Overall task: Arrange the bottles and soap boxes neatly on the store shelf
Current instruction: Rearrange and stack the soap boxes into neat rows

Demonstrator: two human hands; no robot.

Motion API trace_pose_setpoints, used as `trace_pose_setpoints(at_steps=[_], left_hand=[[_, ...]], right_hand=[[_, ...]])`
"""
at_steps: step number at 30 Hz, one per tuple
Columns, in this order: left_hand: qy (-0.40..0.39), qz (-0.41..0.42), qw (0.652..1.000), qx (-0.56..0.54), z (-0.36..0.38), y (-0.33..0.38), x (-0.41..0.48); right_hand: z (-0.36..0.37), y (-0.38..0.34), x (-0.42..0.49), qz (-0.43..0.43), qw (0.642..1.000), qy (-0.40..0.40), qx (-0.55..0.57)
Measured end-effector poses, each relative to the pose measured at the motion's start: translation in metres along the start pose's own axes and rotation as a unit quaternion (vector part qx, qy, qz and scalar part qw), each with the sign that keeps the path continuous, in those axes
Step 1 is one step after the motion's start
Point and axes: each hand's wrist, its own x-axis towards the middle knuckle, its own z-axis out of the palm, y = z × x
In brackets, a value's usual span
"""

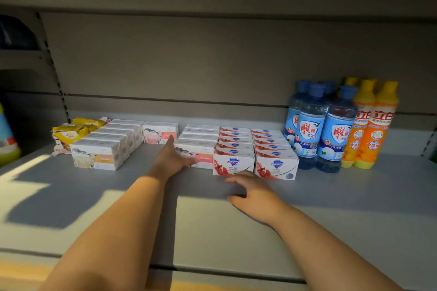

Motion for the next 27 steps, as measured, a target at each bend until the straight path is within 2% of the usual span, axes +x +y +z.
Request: trace_pose_setpoints(at_steps=[5, 14, 18, 21, 24, 25, 27], left_hand=[[-0.015, 0.054, 0.998, -0.040, 0.003, -0.004, 0.019], [-0.004, 0.047, 0.997, -0.053, 0.008, -0.006, 0.023], [-0.012, 0.049, 0.997, -0.053, 0.010, -0.008, 0.023], [-0.042, 0.026, 0.989, -0.139, 0.004, -0.010, 0.022], [0.037, -0.070, 0.943, -0.322, -0.007, -0.012, 0.030], [0.072, -0.085, 0.933, -0.342, -0.009, -0.011, 0.030], [0.132, -0.084, 0.944, -0.291, -0.009, -0.010, 0.027]], right_hand=[[0.003, 0.006, 0.011, 0.048, 0.998, 0.016, -0.043], [0.004, 0.012, 0.019, 0.090, 0.994, 0.053, -0.045], [0.004, 0.013, 0.018, 0.088, 0.993, 0.044, -0.062], [0.003, 0.012, 0.016, 0.077, 0.993, 0.037, -0.079], [0.003, 0.008, 0.017, 0.058, 0.994, 0.038, -0.083], [0.003, 0.005, 0.017, 0.052, 0.994, 0.032, -0.085], [0.003, 0.000, 0.016, 0.029, 0.995, 0.015, -0.099]])
